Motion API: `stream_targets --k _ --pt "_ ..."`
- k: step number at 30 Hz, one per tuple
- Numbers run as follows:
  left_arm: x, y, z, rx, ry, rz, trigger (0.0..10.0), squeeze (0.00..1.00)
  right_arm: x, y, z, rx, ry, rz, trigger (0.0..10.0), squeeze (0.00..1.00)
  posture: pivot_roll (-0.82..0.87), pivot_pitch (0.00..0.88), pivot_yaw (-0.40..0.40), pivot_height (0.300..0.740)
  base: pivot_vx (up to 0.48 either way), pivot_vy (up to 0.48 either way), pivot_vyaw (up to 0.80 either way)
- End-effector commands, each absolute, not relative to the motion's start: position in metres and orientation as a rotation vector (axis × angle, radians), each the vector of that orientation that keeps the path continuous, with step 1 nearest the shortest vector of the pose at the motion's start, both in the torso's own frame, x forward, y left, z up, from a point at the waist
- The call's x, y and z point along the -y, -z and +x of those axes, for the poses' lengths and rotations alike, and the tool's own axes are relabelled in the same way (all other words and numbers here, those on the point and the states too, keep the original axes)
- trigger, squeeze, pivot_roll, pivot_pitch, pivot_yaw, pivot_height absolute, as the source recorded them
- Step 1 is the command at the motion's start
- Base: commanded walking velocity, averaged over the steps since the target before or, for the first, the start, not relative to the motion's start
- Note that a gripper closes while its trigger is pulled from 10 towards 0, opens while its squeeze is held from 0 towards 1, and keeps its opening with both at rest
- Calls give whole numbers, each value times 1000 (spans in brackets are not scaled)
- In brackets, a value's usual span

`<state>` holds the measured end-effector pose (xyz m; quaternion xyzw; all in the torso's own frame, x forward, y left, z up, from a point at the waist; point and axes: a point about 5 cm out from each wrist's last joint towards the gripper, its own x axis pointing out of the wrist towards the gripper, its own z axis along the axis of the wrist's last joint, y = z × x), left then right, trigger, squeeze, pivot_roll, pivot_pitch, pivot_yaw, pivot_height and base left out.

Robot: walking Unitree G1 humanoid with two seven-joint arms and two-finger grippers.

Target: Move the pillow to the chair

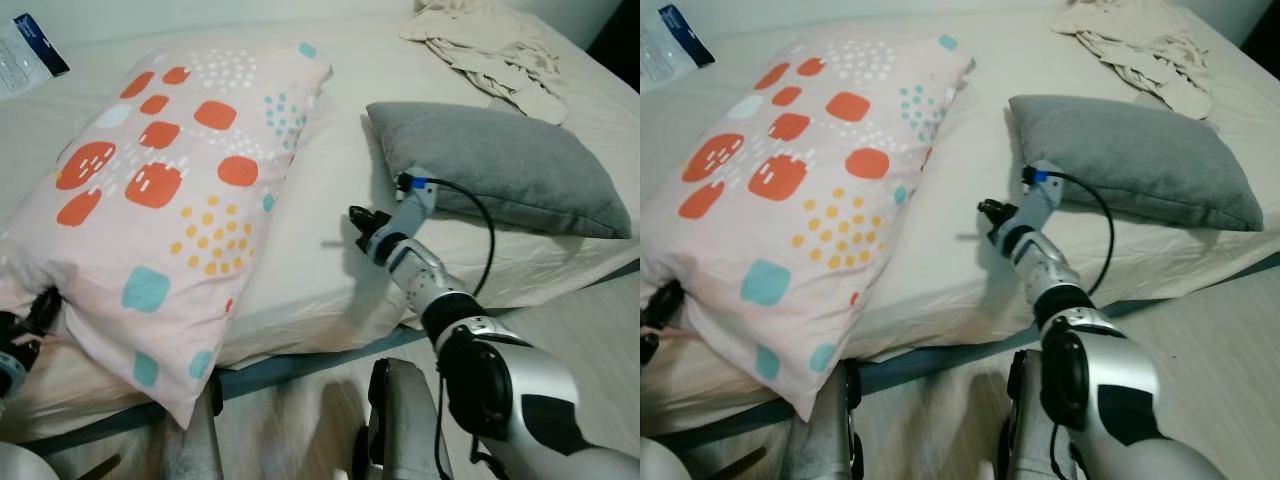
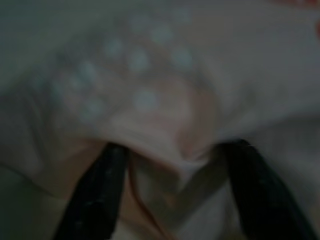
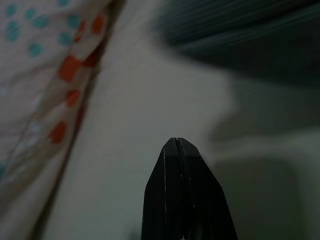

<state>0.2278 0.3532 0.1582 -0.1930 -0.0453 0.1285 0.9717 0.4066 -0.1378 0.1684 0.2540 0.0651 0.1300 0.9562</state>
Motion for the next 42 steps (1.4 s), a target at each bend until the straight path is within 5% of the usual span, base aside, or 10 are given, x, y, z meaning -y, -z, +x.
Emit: stream_targets --k 1,6,11,15,16,19,23,26,32,42 --pt "-383 -166 216 156 -427 -358 0 0 154 -157 402 -133 -224 534 10000 0 160 297 -67 542 0 0 0" --pt "-445 -199 195 311 -870 -217 0 0 180 -148 396 -114 -170 544 10000 0 146 264 -56 542 0 0 0" --pt "-439 -217 212 396 -804 -278 0 0 185 -142 392 -116 -149 543 10000 0 140 252 -54 542 0 0 0" --pt "-332 -222 286 343 -127 -379 0 0 179 -132 388 -135 -170 497 10000 0 131 237 -59 542 0 0 0" --pt "-332 -222 286 343 -127 -379 0 0 179 -132 388 -135 -170 497 10000 0 131 237 -59 542 0 0 0" --pt "-247 -212 306 241 275 -289 0 0 172 -135 388 -104 -198 359 10000 0 122 230 -62 542 0 0 0" --pt "-208 -205 308 202 445 -260 0 0 168 -141 389 -63 -229 276 10000 0 119 228 -62 542 0 0 0" --pt "-149 -185 303 107 696 -179 0 0 163 -148 389 -14 -272 172 10000 0 111 226 -58 542 0 0 0" --pt "-131 -156 306 16 690 113 0 0 166 -147 389 -19 -248 159 10000 0 107 228 -54 542 0 0 0" --pt "-178 -136 320 -73 348 535 0 0 165 -148 388 -2 -237 104 10000 0 110 237 -57 542 0 0 0"
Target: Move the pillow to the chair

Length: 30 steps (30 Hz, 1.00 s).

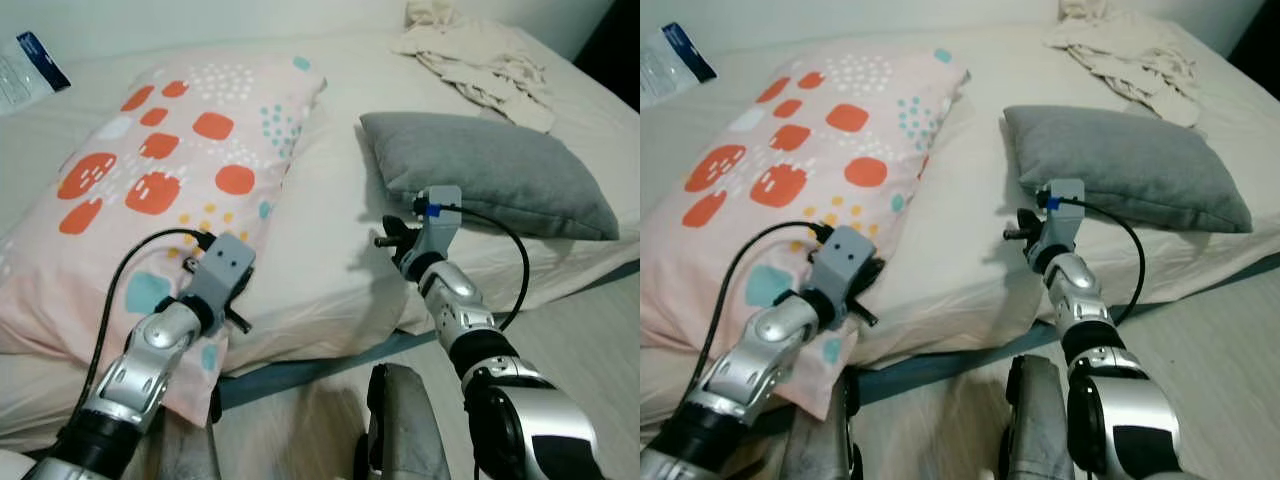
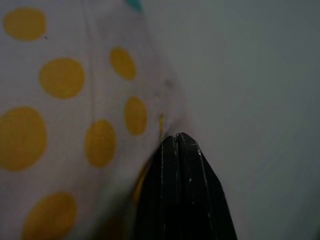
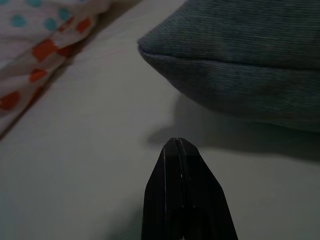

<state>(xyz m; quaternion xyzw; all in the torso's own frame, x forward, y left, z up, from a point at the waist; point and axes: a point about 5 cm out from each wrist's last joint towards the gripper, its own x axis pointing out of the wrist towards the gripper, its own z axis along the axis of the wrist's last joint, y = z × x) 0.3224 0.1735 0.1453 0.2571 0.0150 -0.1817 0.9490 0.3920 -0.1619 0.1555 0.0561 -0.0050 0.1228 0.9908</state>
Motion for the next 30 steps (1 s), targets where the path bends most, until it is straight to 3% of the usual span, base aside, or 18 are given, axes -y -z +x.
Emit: stream_targets --k 1,6,8,9,11,17,22,27,28,30 --pt "-193 -132 319 -105 296 591 0 0 164 -148 388 0 -238 98 10000 0 111 237 -57 542 0 0 0" --pt "-271 -121 301 -241 66 802 0 0 160 -146 388 2 -241 94 10000 0 115 237 -58 542 0 0 0" --pt "-280 -120 297 -257 48 824 0 0 160 -146 388 2 -242 93 10000 0 116 237 -58 542 0 0 0" --pt "-305 -118 285 -308 -7 866 0 0 158 -146 387 2 -247 92 10000 0 118 238 -61 542 0 0 0" --pt "-326 -118 273 -343 -68 880 0 0 157 -146 387 2 -252 92 10000 0 120 238 -62 542 0 0 0" --pt "-352 -123 259 -376 -151 912 0 0 154 -147 388 5 -259 93 10000 0 124 238 -66 542 0 0 0" --pt "-404 -146 236 -391 -401 888 0 0 147 -148 389 9 -280 97 10000 0 128 229 -70 542 0 0 0" --pt "-430 -162 221 -387 -541 889 0 0 146 -149 389 14 -284 98 10000 0 125 224 -66 542 0 0 0" --pt "-448 -174 210 -379 -653 889 0 0 146 -150 389 17 -285 99 10000 0 124 224 -65 542 0 0 0" --pt "-457 -181 204 -370 -716 887 0 0 146 -150 389 18 -284 100 10000 0 123 222 -65 542 0 0 0"
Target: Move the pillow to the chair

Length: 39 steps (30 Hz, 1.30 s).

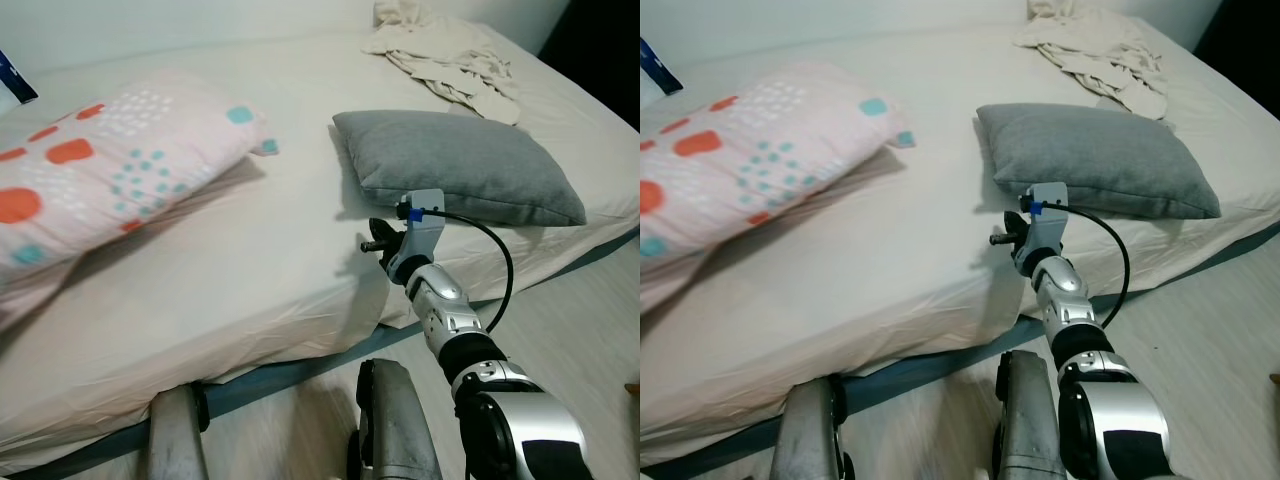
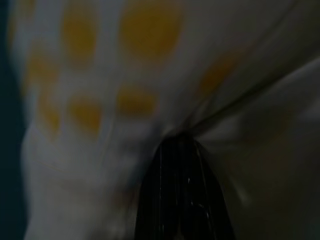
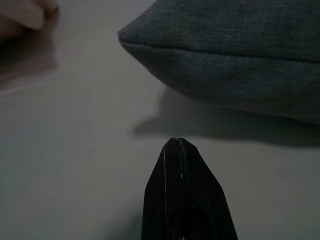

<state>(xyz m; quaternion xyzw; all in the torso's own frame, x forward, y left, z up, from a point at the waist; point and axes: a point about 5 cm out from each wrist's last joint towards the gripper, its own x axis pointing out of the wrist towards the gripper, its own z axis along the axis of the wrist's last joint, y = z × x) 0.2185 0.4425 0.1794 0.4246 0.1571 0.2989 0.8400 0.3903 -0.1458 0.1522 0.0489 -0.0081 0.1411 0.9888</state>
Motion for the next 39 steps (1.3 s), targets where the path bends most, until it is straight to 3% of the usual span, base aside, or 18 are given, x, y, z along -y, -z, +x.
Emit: stream_targets --k 1,6,7,8,9,11,12,13,16,19,22,28,32,35,36,37,38,39 --pt "-466 -187 198 -360 -778 885 0 0 147 -150 389 18 -284 99 10000 0 123 222 -65 542 0 0 0" --pt "-478 -205 191 -255 -926 766 0 0 148 -149 388 14 -286 102 10000 0 121 221 -66 542 0 0 0" --pt "-472 -207 198 -188 -916 704 7333 0 147 -148 388 8 -289 114 10000 0 119 223 -68 542 0 0 0" --pt "-472 -207 198 -188 -916 704 7333 0 147 -148 388 8 -289 114 10000 0 119 223 -68 542 0 0 0" --pt "-459 -210 210 -80 -867 599 10000 0 145 -148 389 2 -295 140 10000 0 118 224 -69 542 0 0 0" --pt "-437 -221 228 119 -772 414 10000 0 141 -149 389 -7 -310 174 10000 0 113 227 -70 542 0 0 0" --pt "-437 -221 228 119 -772 414 10000 0 141 -149 389 -7 -310 174 10000 0 113 227 -70 542 0 0 0" --pt "-427 -237 235 284 -750 295 10000 0 137 -150 390 -10 -327 177 10000 0 107 230 -70 542 0 0 0" --pt "-426 -243 236 339 -757 265 10000 0 136 -150 390 -11 -333 175 10000 0 105 229 -69 542 0 0 0" --pt "-440 -274 219 540 -967 228 10000 0 129 -152 389 -3 -367 170 10000 0 101 231 -63 542 0 0 0" --pt "-446 -287 208 612 -1055 238 10000 0 126 -152 389 1 -381 165 10000 0 100 233 -61 542 0 0 0" --pt "-439 -299 207 664 -1006 334 10000 0 125 -152 388 -1 -396 144 10000 0 100 231 -63 542 0 0 0" --pt "-446 -307 199 684 -1091 367 10000 0 124 -153 388 3 -402 138 10000 0 97 231 -59 542 0 0 0" --pt "-445 -310 206 678 -1014 306 10000 0 126 -154 388 5 -404 134 10000 0 101 234 -60 542 0 0 0" --pt "-437 -307 220 655 -893 251 10000 0 126 -154 388 0 -407 130 10000 0 104 237 -63 542 0 0 0" --pt "-437 -307 220 655 -893 251 10000 0 126 -154 388 0 -407 130 10000 0 104 237 -63 542 0 0 0" --pt "-423 -300 237 612 -744 212 10000 0 126 -152 388 -9 -409 128 10000 0 108 240 -65 542 0 0 0" --pt "-423 -300 237 612 -744 212 10000 0 126 -152 388 -9 -409 128 10000 0 108 240 -65 542 0 0 0"
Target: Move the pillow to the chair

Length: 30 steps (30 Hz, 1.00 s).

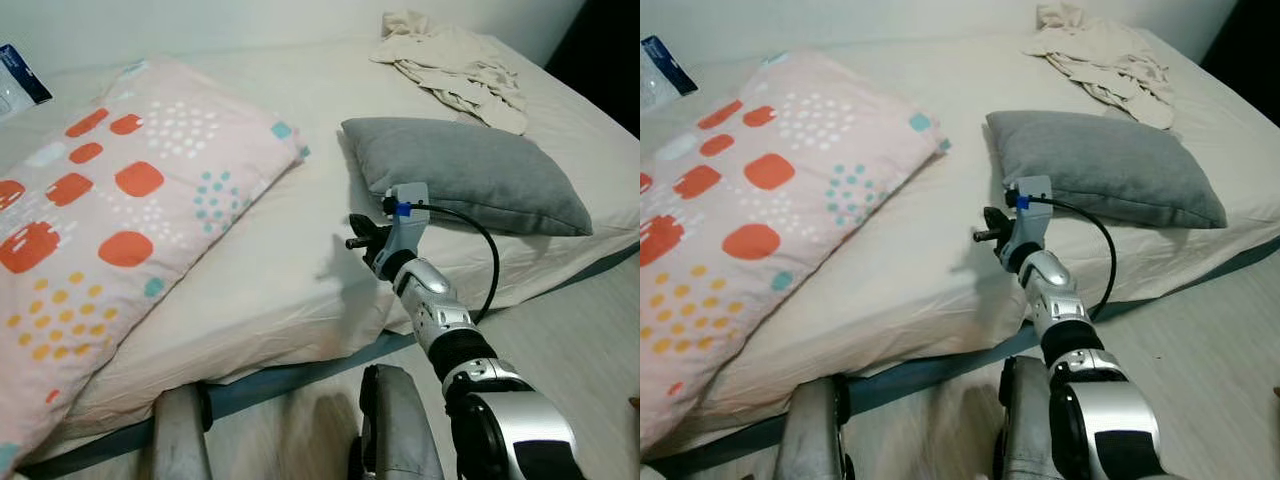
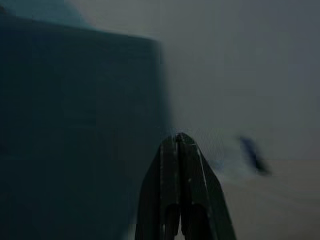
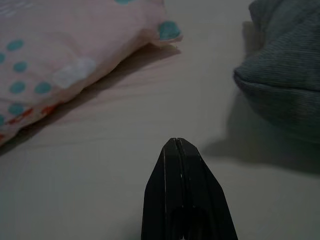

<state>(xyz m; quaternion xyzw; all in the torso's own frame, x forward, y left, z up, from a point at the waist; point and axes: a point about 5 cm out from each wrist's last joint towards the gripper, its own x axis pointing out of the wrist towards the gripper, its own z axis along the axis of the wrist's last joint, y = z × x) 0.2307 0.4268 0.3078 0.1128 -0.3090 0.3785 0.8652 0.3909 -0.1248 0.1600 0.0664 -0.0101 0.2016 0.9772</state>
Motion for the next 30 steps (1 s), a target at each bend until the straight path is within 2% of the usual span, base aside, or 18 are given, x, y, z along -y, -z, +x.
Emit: stream_targets --k 1,2,3,4,5,6,7,8,10,11,12,17,22,23,24,27,28,30 --pt "-402 -289 257 546 -570 189 10000 0 126 -151 389 -23 -410 132 10000 0 110 248 -66 542 0 0 0" --pt "-373 -270 277 450 -376 186 10000 0 125 -151 390 -42 -410 168 10000 0 101 259 -62 542 0 0 0" --pt "-373 -270 277 450 -376 186 10000 0 125 -151 390 -42 -410 168 10000 0 101 259 -62 542 0 0 0" --pt "-348 -252 290 377 -234 208 10000 0 122 -152 392 -58 -416 209 10000 145 97 265 -59 542 0 0 0" --pt "-348 -252 290 377 -234 208 10000 0 122 -152 392 -58 -416 209 10000 145 97 265 -59 542 0 0 0" --pt "-326 -234 299 315 -135 215 10000 0 116 -154 394 -73 -442 276 10000 1000 90 278 -54 542 0 0 0" --pt "-307 -218 306 276 -83 223 10000 0 105 -160 396 -83 -493 366 10000 1000 86 294 -55 542 0 0 0" --pt "-307 -218 306 276 -83 223 10000 0 105 -160 396 -83 -493 366 10000 1000 86 294 -55 542 0 0 0" --pt "-280 -200 313 245 -27 221 10000 0 84 -172 397 -94 -602 482 10000 1000 87 310 -57 542 0 0 0" --pt "-280 -200 313 245 -27 221 10000 0 84 -172 397 -94 -602 482 10000 1000 87 310 -57 542 0 0 0" --pt "-262 -197 316 250 8 195 10000 0 71 -178 398 -111 -642 492 10000 1000 100 334 -74 542 0 0 0" --pt "-248 -200 316 257 53 180 10000 0 61 -179 397 -128 -659 458 10000 1000 113 346 -87 542 0 0 0" --pt "-241 -202 308 231 116 280 10000 0 53 -179 396 -121 -671 285 10000 1000 119 340 -93 542 0 0 0" --pt "-236 -202 306 239 128 364 10000 0 54 -178 396 -103 -667 238 10000 0 121 338 -93 542 0 0 0" --pt "-236 -202 306 239 128 364 10000 0 54 -178 396 -103 -667 238 10000 0 121 338 -93 542 0 0 0" --pt "-212 -196 307 272 183 523 10000 4 64 -176 395 -55 -648 212 10000 0 114 326 -89 542 0 0 0" --pt "-201 -193 310 286 212 549 10000 1000 69 -175 395 -38 -635 214 10000 0 109 323 -86 542 0 0 0" --pt "-183 -188 314 311 253 585 10000 1000 78 -172 394 -15 -609 197 10000 0 100 316 -80 542 0 0 0"
